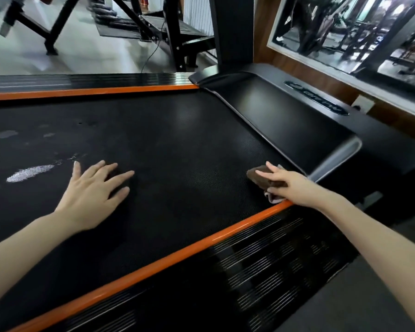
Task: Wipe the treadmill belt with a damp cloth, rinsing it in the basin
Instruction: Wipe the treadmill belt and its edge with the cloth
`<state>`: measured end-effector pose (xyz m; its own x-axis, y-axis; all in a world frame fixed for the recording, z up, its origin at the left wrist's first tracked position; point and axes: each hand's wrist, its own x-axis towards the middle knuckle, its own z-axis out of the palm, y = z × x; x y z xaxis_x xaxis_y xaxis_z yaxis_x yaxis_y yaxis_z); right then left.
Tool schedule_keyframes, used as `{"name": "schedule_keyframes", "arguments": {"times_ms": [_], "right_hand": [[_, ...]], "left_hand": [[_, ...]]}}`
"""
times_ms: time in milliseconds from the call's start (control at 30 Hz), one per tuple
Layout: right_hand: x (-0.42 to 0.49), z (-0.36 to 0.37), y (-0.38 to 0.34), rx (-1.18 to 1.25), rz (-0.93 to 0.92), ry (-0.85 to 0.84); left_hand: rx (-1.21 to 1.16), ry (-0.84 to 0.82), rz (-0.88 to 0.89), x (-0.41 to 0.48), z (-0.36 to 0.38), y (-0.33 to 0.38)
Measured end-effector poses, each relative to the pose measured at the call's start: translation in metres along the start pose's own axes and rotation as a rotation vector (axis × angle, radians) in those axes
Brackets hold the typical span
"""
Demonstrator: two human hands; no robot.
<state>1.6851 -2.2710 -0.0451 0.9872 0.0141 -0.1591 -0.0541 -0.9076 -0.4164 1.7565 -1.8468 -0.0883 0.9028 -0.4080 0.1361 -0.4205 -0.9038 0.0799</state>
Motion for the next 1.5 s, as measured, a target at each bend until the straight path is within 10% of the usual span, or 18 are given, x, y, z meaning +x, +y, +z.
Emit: {"name": "schedule_keyframes", "arguments": {"times_ms": [233,567,833,1067,1333,1500], "right_hand": [[-0.002,0.024,-0.027,0.060,-0.013,0.080],[-0.006,0.104,-0.192,-0.043,-0.593,-0.260],[0.070,0.091,-0.189,-0.009,-0.158,0.170],[-0.002,0.140,-0.240,-0.063,-0.833,-0.147],[0.113,0.119,-0.237,0.038,-0.365,0.153],[0.060,0.140,-0.256,0.001,-0.603,0.097]], "left_hand": [[0.026,-0.028,-0.017,0.002,-0.005,-0.003],[0.061,-0.015,-0.065,-0.028,-0.008,-0.047],[0.010,0.055,-0.183,-0.053,-0.015,-0.083],[0.087,0.094,-0.129,-0.059,-0.005,-0.083],[0.060,0.087,-0.162,-0.057,-0.002,-0.084],[0.075,0.070,-0.179,-0.056,-0.001,-0.083]]}}
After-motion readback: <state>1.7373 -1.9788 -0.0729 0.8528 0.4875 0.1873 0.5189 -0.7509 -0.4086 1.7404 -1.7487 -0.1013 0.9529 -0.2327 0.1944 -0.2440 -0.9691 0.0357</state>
